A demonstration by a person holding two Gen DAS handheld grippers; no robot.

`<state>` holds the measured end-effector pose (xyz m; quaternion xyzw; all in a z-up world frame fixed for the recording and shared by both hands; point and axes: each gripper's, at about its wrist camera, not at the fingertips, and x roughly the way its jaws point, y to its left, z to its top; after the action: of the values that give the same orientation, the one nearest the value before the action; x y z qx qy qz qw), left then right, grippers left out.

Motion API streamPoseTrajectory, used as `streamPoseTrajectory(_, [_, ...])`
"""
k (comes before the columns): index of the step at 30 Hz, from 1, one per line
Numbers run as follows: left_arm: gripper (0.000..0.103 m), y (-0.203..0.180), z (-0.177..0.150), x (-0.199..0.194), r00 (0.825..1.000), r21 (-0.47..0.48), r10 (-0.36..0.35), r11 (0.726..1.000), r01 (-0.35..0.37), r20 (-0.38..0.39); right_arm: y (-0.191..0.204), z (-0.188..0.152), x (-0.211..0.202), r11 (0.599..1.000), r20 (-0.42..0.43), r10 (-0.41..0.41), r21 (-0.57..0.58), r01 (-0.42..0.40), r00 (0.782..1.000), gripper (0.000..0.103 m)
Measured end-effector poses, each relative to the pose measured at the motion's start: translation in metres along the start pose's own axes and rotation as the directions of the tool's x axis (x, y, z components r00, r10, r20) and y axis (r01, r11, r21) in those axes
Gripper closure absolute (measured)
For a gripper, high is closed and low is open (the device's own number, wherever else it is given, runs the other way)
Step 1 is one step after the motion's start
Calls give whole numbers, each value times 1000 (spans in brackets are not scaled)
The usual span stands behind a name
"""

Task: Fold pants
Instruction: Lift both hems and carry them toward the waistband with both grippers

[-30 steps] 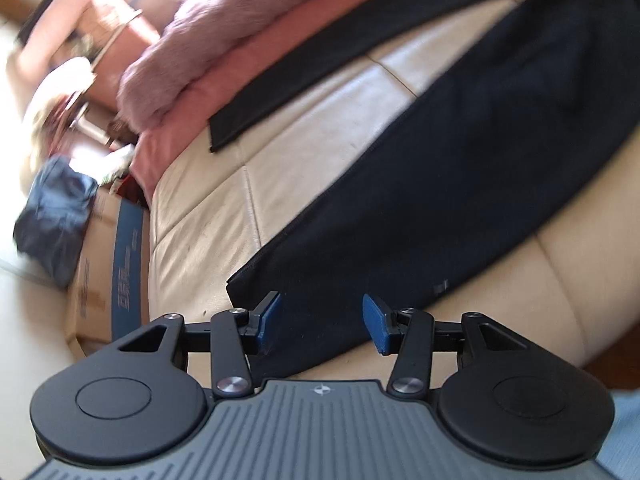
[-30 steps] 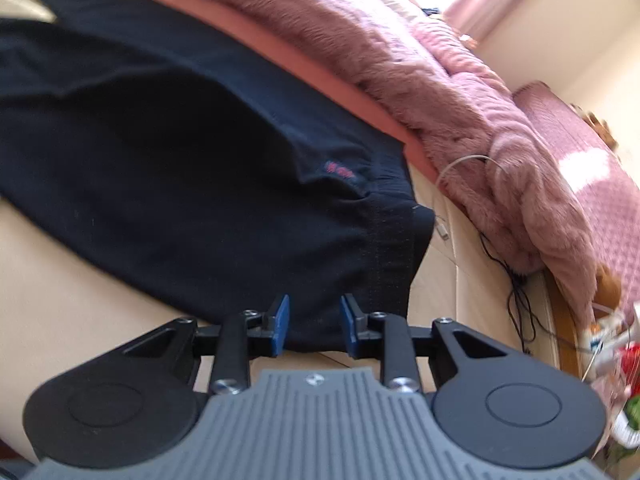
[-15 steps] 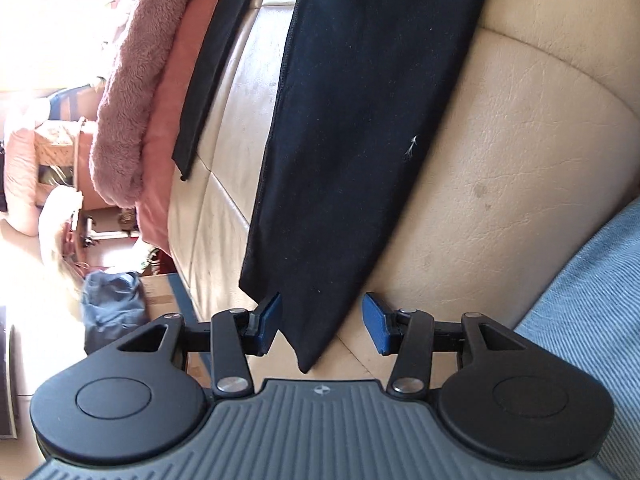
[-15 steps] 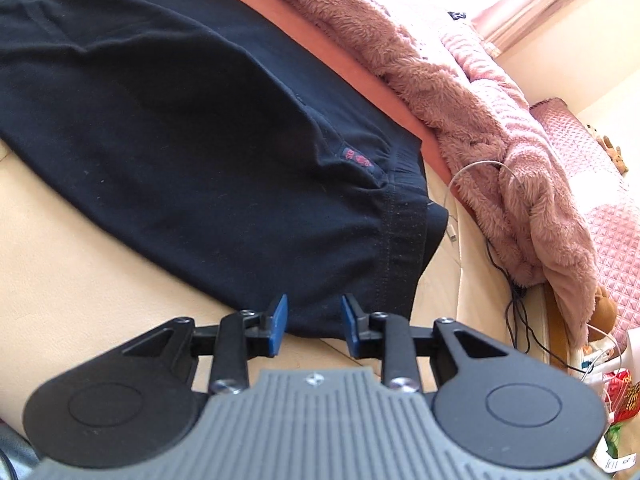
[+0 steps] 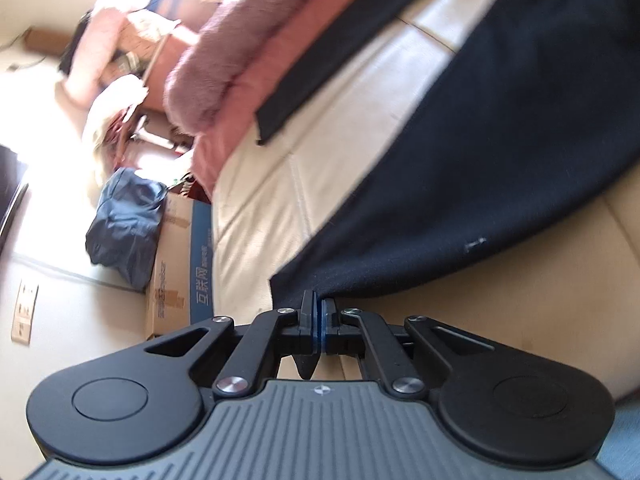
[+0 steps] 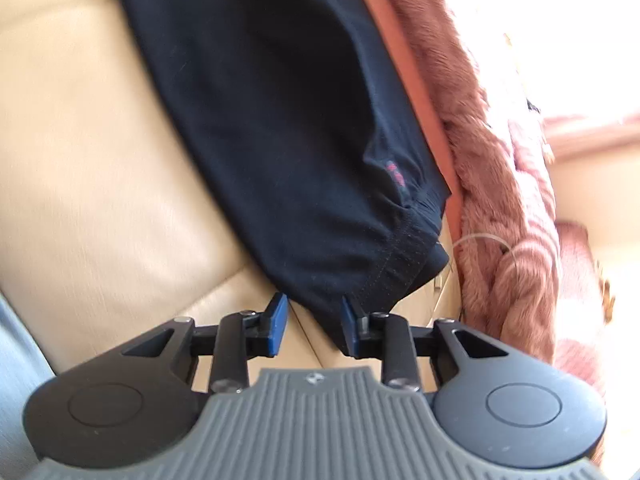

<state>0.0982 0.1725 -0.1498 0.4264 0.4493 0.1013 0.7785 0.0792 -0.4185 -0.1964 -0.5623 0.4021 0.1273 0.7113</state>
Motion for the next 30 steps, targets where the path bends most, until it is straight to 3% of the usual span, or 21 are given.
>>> streamPoseTrajectory(6, [102,24,17,-15,1000,-99,-13,995,13,-1,19,2,5,984,50,-39,-174,47,998,78])
streamPoseTrajectory(12, [102,27,23,-20,1000,-125,0,992,-1,-7,27,10,11,977,104,-82,-188,101,991,78])
streamPoseTrajectory(15, [102,31,24,-22,1000,-159,1,987,-3,-15,28,7,7,983,114,-74,-160,92,991,88])
streamPoseTrajectory(16, [102,32,24,-23,1000,-178,-1,984,-3,-20,29,4,6,983,114,-86,-150,103,990,103])
streamPoseTrajectory(17, [102,35,24,-22,1000,-204,-7,979,1,-28,29,3,5,983,118,-100,-140,116,988,103])
streamPoseTrajectory(24, [102,71,29,-27,999,-429,-45,903,30,-25,5,5,-15,981,162,-190,74,180,968,103])
streamPoseTrajectory(30, [102,117,47,-41,999,-560,-16,827,37,42,-45,15,-41,937,198,-291,255,237,936,103])
